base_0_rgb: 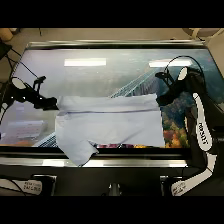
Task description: Fold the shirts.
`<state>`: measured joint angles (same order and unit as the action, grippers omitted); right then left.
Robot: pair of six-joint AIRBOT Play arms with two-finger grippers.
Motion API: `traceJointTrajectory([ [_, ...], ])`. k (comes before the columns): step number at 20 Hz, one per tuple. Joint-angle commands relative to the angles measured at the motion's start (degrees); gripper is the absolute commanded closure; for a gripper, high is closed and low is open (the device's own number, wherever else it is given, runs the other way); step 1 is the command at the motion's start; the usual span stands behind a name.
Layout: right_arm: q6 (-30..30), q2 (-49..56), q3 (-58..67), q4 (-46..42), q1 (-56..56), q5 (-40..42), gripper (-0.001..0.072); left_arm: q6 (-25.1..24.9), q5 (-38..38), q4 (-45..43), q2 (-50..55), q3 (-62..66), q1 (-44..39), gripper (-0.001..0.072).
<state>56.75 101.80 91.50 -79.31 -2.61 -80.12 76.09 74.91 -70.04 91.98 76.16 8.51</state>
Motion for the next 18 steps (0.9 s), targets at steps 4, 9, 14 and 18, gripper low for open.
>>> traceJointTrajectory([
  [4,2.86,-0.09,-3.48,3.82,0.02,-2.14,0.0699,3.76,2.16,-0.83,-0.11,-5.03,-0.61,0.0679],
  [9,3.52,-1.92,-3.48,3.30,-0.04,-3.54,0.0546,3.63,6.16,0.87,-0.31,-3.69,-0.17,0.0569],
  [14,1.46,-7.19,-3.43,1.38,-4.66,-9.14,0.0311,3.89,12.02,0.98,-5.31,1.99,4.15,0.0294],
  [18,1.33,-12.11,-14.05,3.63,-10.14,-9.92,0.0290,3.19,11.67,0.98,-14.84,-10.67,6.64,0.0293],
])
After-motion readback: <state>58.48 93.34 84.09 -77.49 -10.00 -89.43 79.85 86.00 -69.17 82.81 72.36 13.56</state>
